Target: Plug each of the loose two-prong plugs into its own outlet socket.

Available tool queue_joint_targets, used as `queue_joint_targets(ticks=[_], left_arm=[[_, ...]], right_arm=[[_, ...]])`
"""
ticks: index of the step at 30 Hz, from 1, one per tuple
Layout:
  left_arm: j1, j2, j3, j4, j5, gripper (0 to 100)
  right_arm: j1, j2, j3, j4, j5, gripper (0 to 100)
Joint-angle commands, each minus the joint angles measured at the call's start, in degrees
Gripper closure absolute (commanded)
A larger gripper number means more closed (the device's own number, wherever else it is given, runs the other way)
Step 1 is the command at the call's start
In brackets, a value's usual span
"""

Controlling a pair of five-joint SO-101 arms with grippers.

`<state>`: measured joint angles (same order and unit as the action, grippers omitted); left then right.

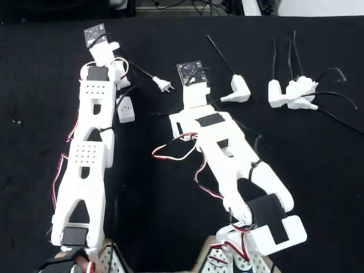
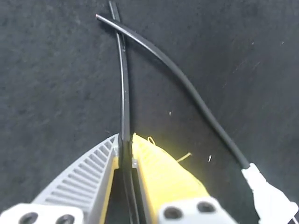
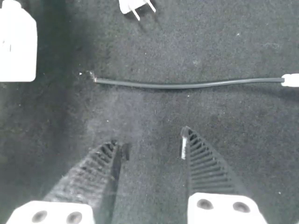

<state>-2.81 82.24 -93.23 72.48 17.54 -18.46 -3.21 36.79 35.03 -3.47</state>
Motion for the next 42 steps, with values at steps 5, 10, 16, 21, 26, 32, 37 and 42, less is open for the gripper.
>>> queue_joint_targets(ticks=[5, 10, 16, 21, 26, 32, 37, 42], left_arm=[[-2.95, -7.12, -2.24, 11.96, -0.18, 96], [-3.56, -10.46, -2.15, 14.51, 1.67, 82], [-5.49, -11.16, -2.24, 11.16, 7.56, 74], [-4.79, -10.46, -1.71, 4.31, 11.69, 74], [-4.44, -10.37, -1.71, -3.34, 19.25, 74], [-3.82, -7.03, 1.10, -11.69, 19.43, 74], [-2.59, -3.87, 1.45, -14.07, 19.16, 74], [-2.15, -2.29, 1.36, -14.07, 19.16, 74]], right_arm=[[-0.35, -2.77, -0.66, -1.23, 0.62, 82.5], [-0.35, -2.77, -0.66, -1.23, 0.62, 82.5], [-0.35, -2.77, -0.66, -1.23, 0.62, 82.5], [-0.35, -2.77, -0.66, -1.23, 0.62, 82.5], [-0.35, -2.77, -0.66, -1.23, 0.62, 82.5], [-0.35, -2.77, -0.66, -1.23, 0.62, 82.5], [-0.35, -2.86, -0.66, -1.23, 0.62, 82.5], [-0.35, -2.95, -0.66, -1.23, 0.62, 82.5]])
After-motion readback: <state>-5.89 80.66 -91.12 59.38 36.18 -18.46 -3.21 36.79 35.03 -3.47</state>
